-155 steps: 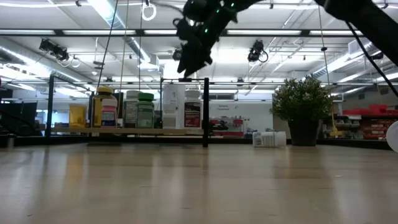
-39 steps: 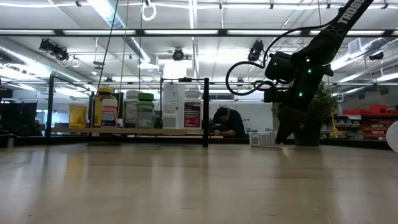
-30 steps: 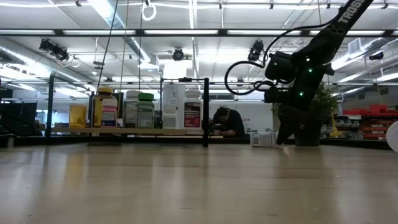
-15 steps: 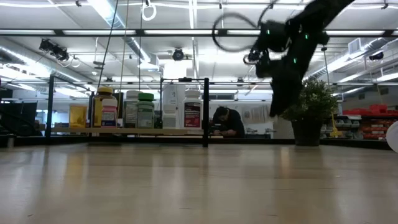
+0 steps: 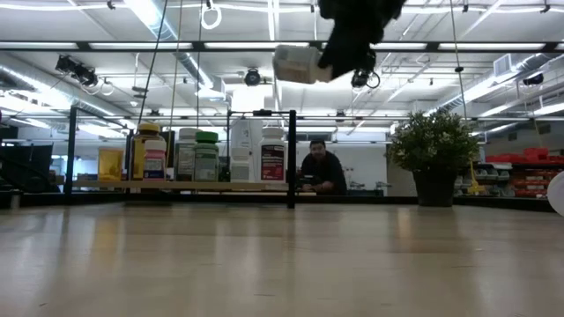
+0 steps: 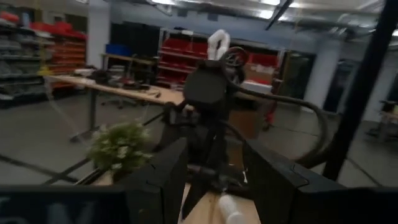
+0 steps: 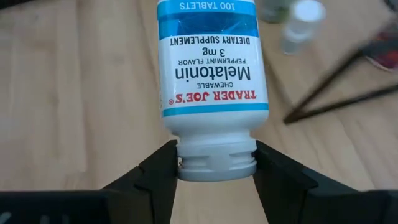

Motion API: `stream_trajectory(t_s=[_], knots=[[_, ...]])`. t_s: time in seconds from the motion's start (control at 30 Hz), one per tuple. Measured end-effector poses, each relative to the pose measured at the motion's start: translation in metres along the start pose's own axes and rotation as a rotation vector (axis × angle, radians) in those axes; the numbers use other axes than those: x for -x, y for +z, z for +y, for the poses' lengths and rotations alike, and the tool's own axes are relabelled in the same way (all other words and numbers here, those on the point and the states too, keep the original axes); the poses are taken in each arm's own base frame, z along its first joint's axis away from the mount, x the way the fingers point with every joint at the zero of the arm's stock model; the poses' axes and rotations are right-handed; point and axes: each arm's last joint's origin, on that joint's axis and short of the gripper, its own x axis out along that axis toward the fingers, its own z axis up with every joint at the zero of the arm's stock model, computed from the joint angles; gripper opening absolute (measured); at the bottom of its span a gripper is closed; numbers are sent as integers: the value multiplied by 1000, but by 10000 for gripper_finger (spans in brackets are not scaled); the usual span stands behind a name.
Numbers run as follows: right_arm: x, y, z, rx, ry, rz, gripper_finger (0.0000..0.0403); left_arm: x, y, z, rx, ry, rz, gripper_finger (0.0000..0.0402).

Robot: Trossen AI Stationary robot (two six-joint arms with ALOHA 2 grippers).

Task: Pick and place medicine bottles onto shelf by color
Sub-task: Put the blue medicine bottle on the shelf

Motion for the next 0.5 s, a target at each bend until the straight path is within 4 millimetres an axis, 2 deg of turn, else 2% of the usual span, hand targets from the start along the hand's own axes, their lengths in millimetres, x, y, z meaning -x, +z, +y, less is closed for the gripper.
stream_trajectory(t_s=[0.17,0.3,0.5], knots=[[-12,14,23,74,21,58,189,-18,-12,-10,-18,-31,53,162],[-19,18,39,120,69,85,190,-31,-12,-18,-25,-27,79,162],[-12,24,62,160,136,39,193,-42,-19,-23,-52,-4,210,162]])
